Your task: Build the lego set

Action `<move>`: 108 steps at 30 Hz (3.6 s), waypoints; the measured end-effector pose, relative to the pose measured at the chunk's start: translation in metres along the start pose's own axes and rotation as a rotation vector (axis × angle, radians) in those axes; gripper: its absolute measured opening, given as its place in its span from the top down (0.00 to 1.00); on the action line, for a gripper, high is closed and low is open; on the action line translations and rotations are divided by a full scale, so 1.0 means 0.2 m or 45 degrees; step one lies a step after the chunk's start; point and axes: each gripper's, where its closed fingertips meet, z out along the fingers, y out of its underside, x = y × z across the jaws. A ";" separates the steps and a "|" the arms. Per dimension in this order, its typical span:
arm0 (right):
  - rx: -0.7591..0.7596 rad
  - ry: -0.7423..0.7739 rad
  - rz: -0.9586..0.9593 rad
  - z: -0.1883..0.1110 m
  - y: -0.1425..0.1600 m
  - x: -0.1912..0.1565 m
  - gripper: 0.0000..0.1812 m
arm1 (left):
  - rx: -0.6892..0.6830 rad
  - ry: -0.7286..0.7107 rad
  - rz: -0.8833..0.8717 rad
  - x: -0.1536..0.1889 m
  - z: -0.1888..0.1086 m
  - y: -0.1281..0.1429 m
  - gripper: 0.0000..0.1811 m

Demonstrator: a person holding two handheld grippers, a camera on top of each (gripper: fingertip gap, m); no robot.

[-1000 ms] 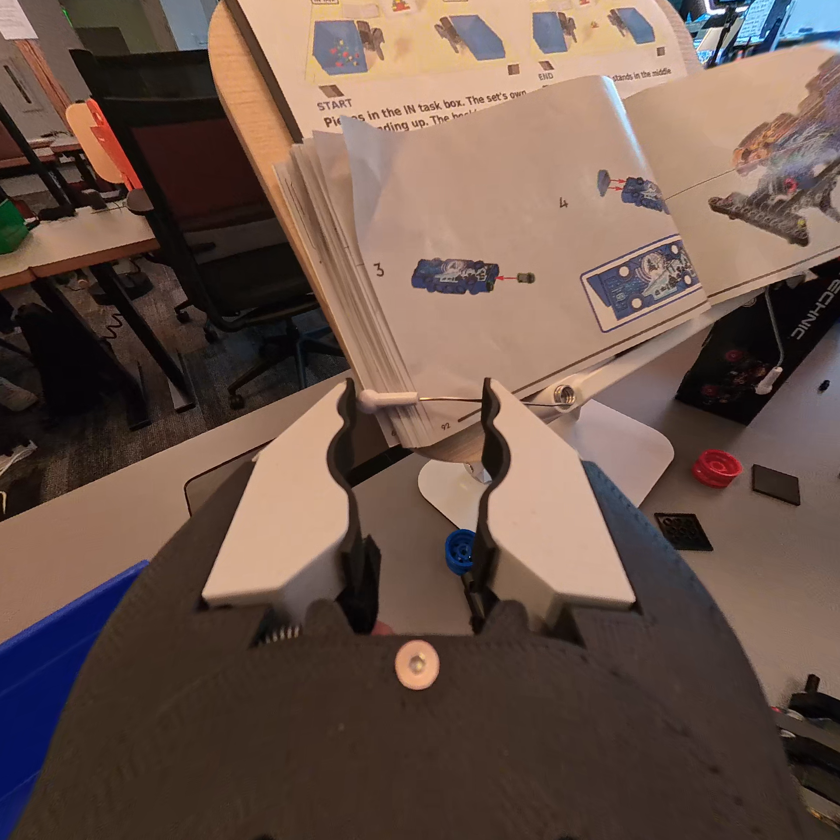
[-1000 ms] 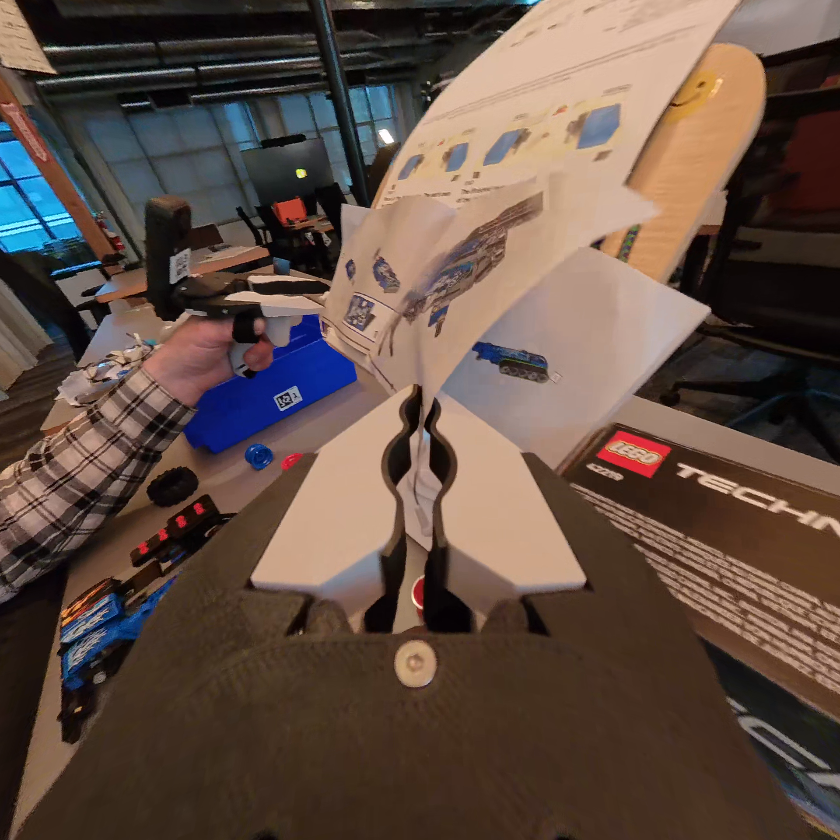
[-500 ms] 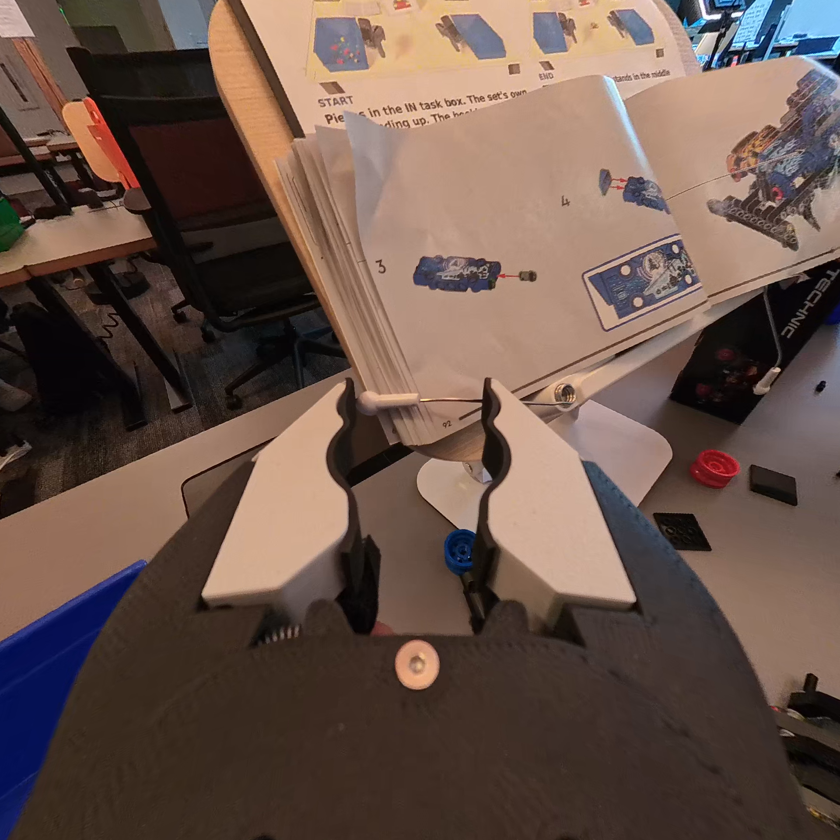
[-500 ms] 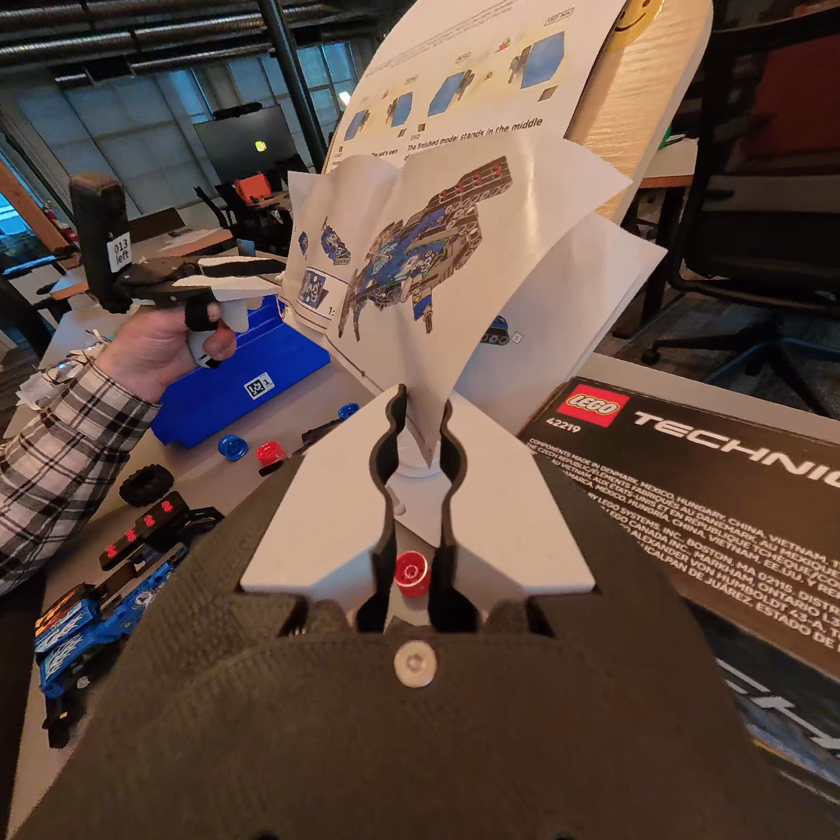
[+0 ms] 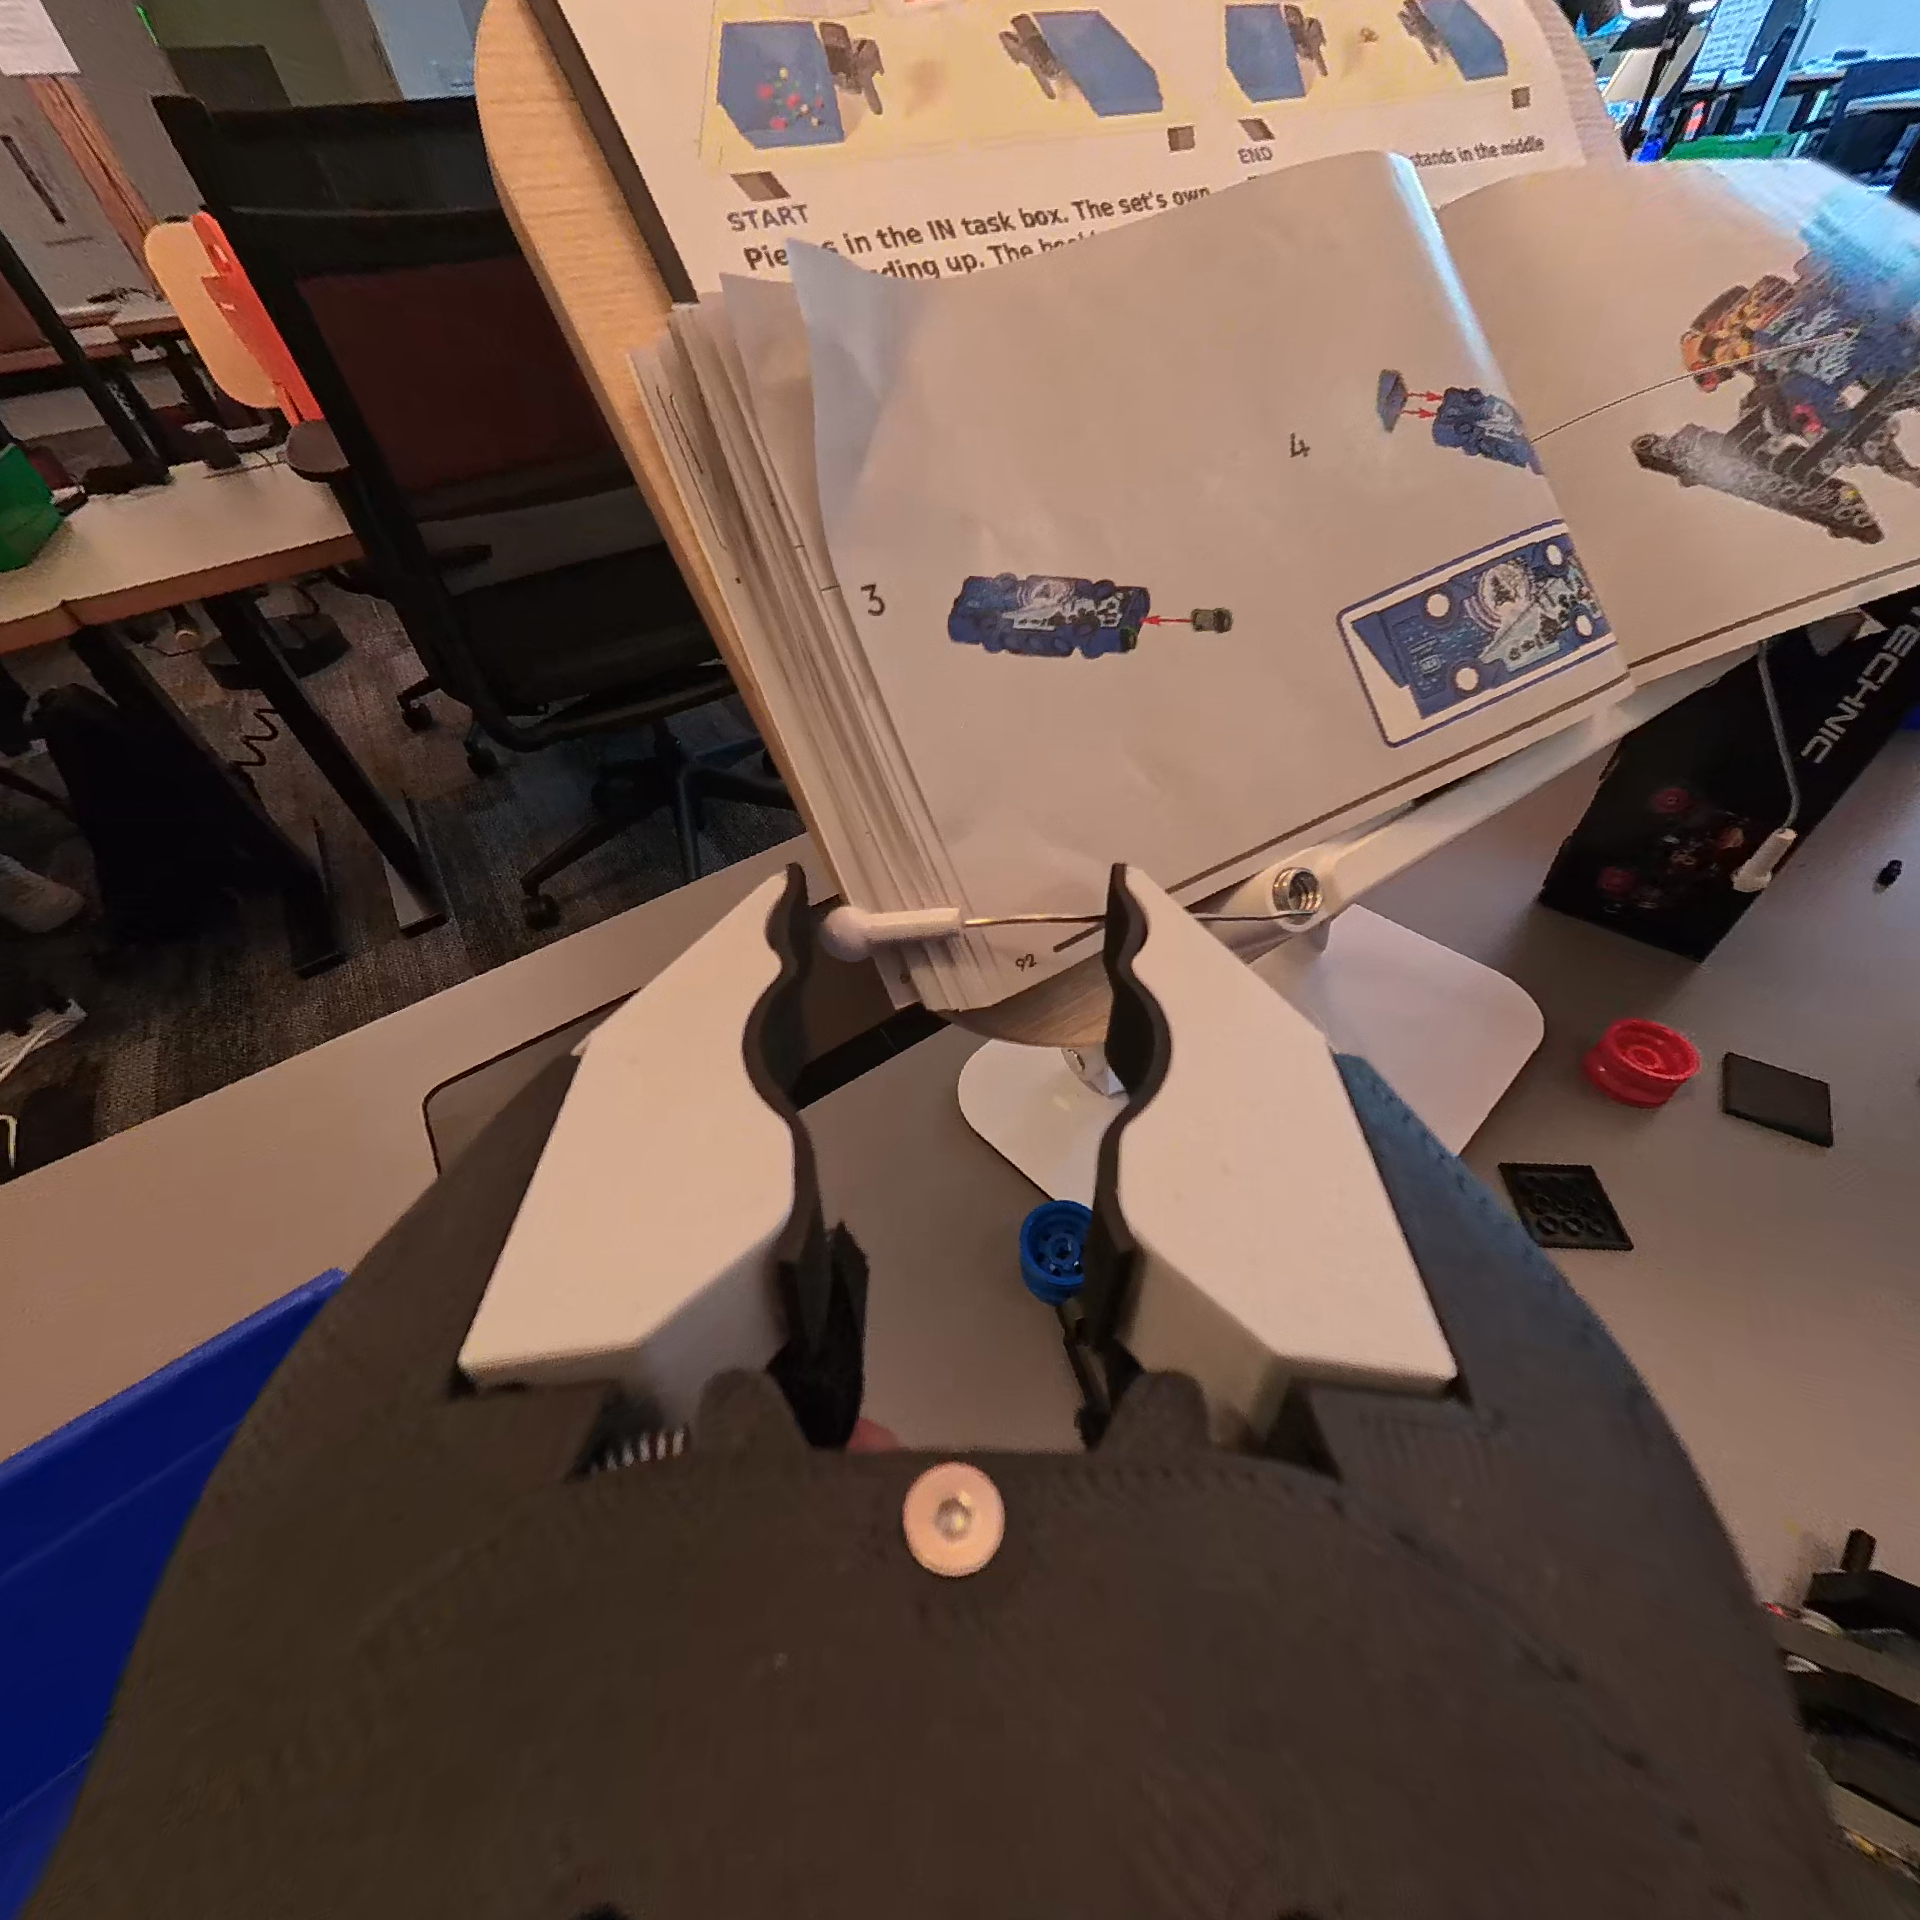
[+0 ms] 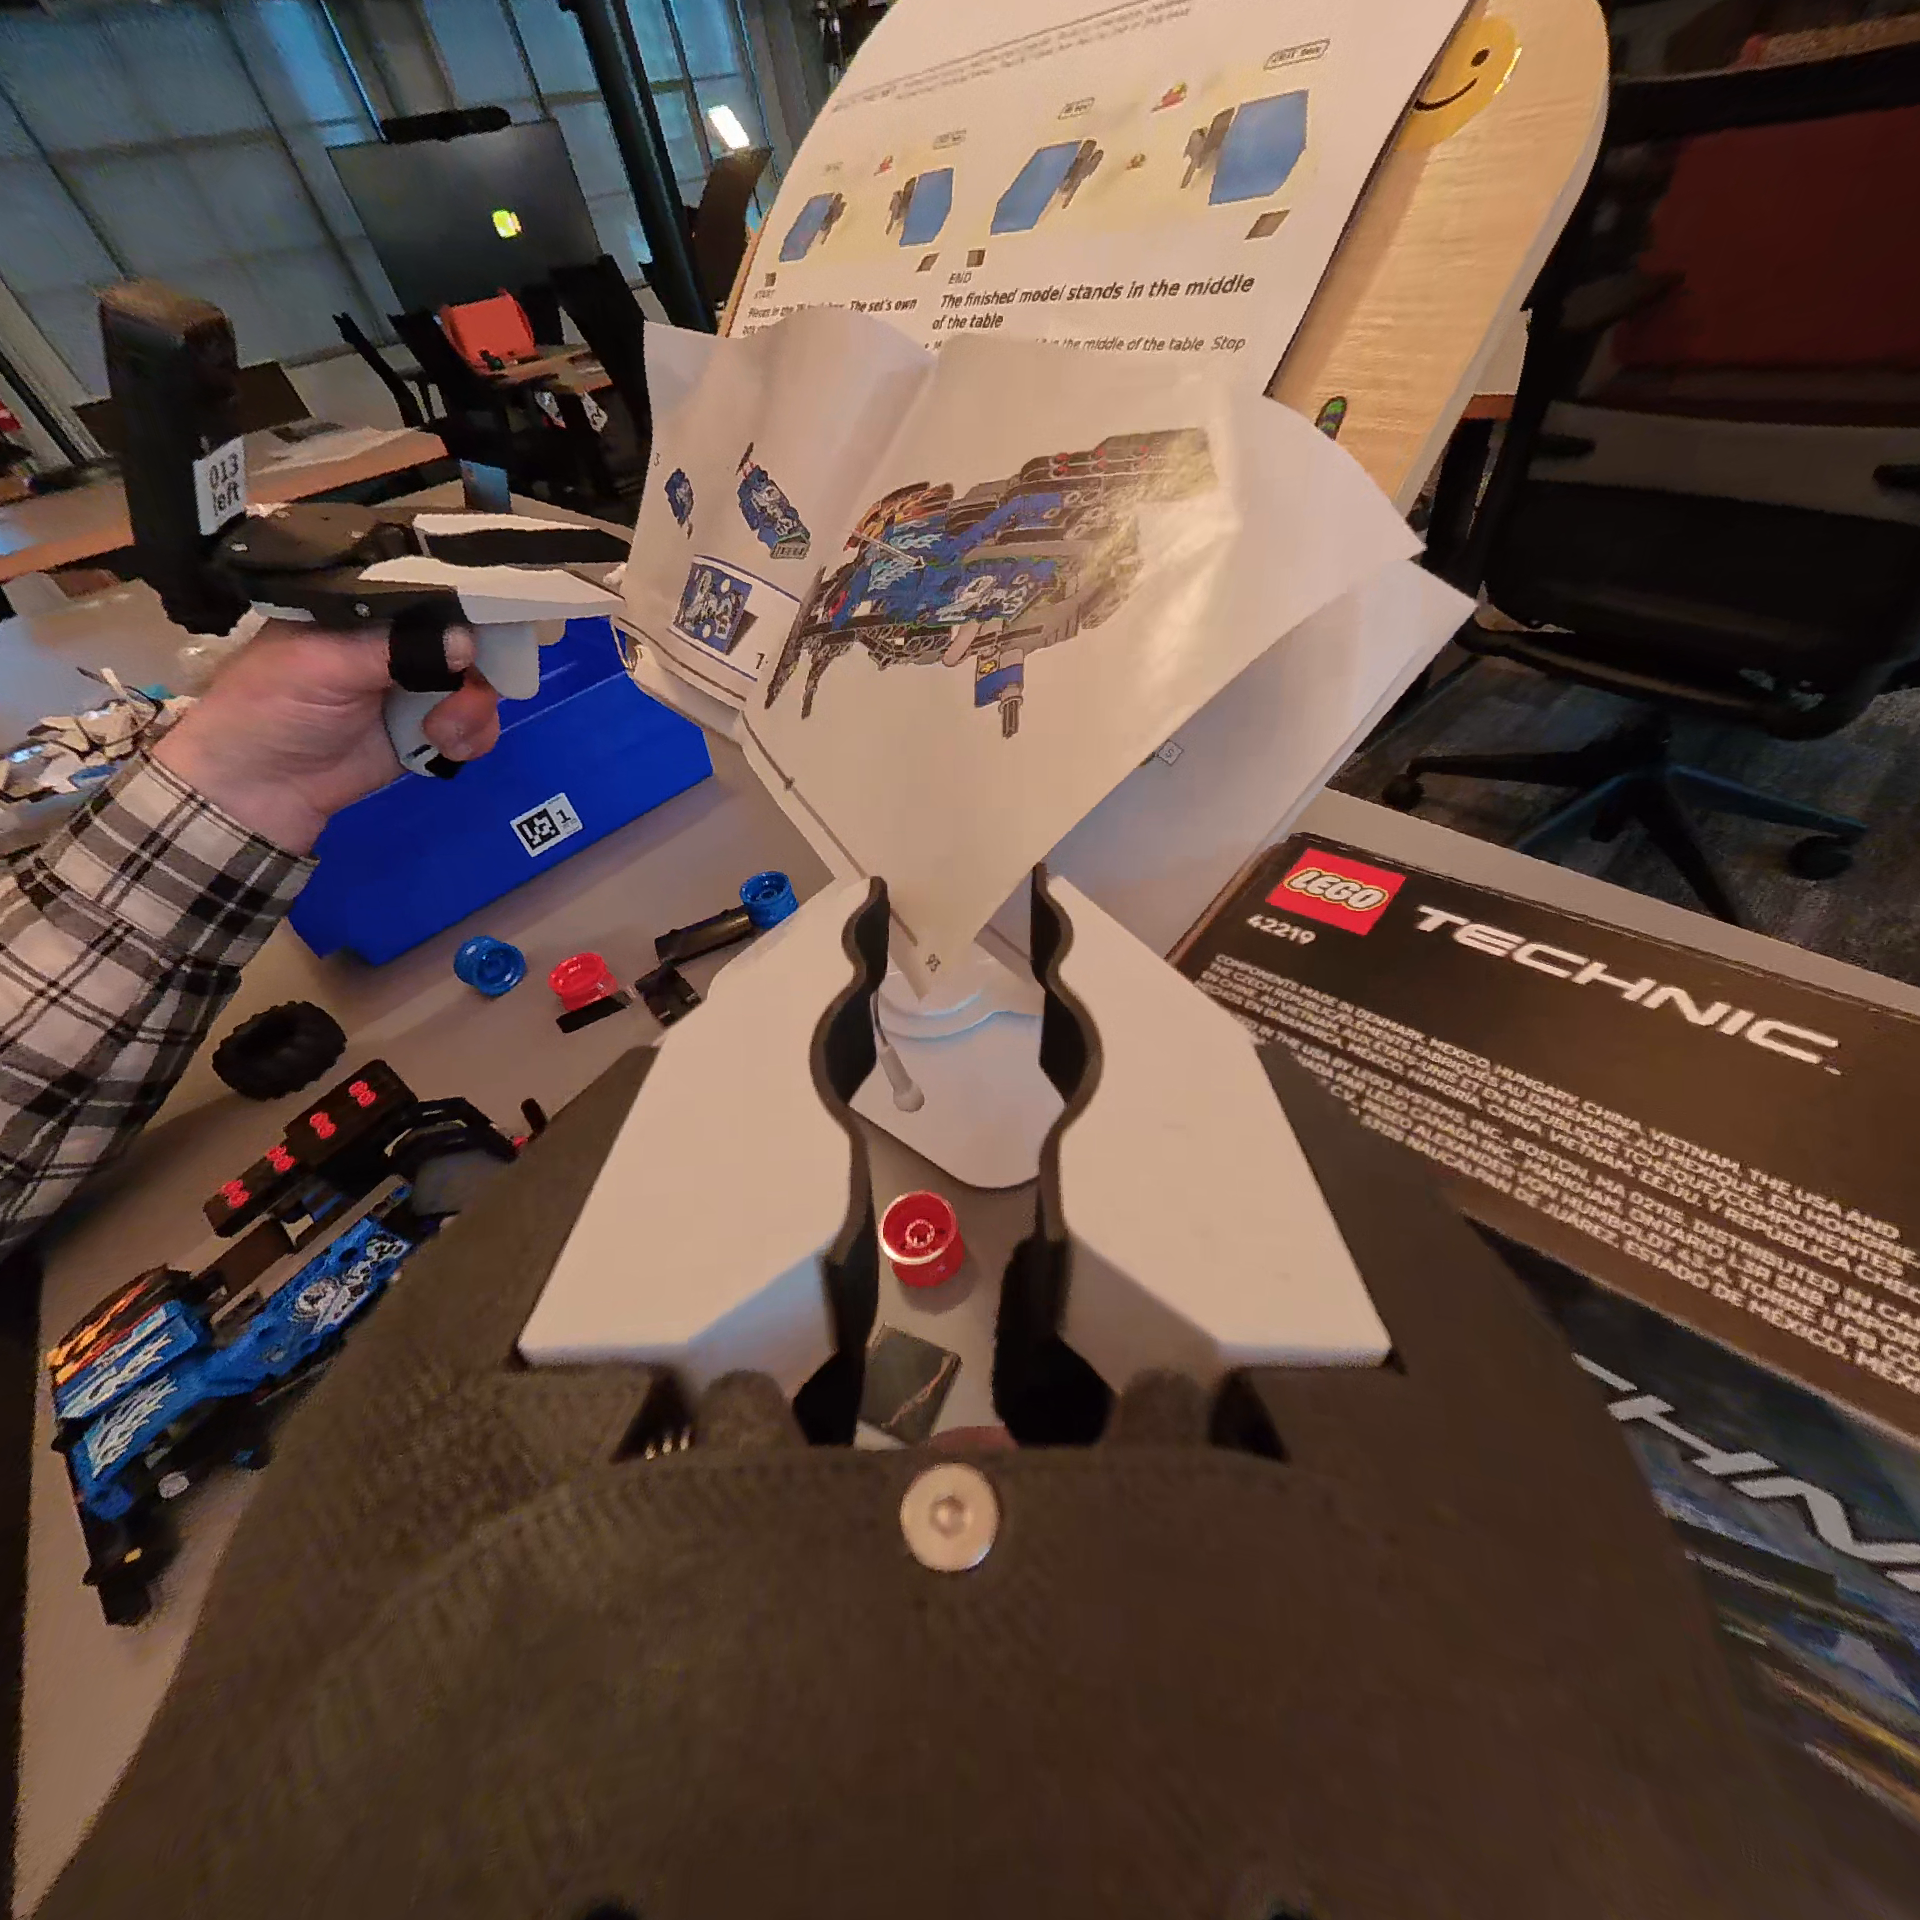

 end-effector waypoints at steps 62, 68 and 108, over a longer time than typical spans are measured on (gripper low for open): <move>-0.661 -0.594 -0.596 -0.20 0.88 -0.64 0.91 | -0.121 -0.138 0.150 -0.01 -0.04 -0.02 0.65; -0.653 -0.598 -0.621 -0.19 0.90 -0.66 0.91 | -0.113 -0.146 0.174 0.00 -0.01 -0.01 0.67; -0.568 -0.511 -0.603 -0.11 0.86 -0.62 0.90 | -0.257 -0.080 0.106 -0.04 -0.06 0.11 0.67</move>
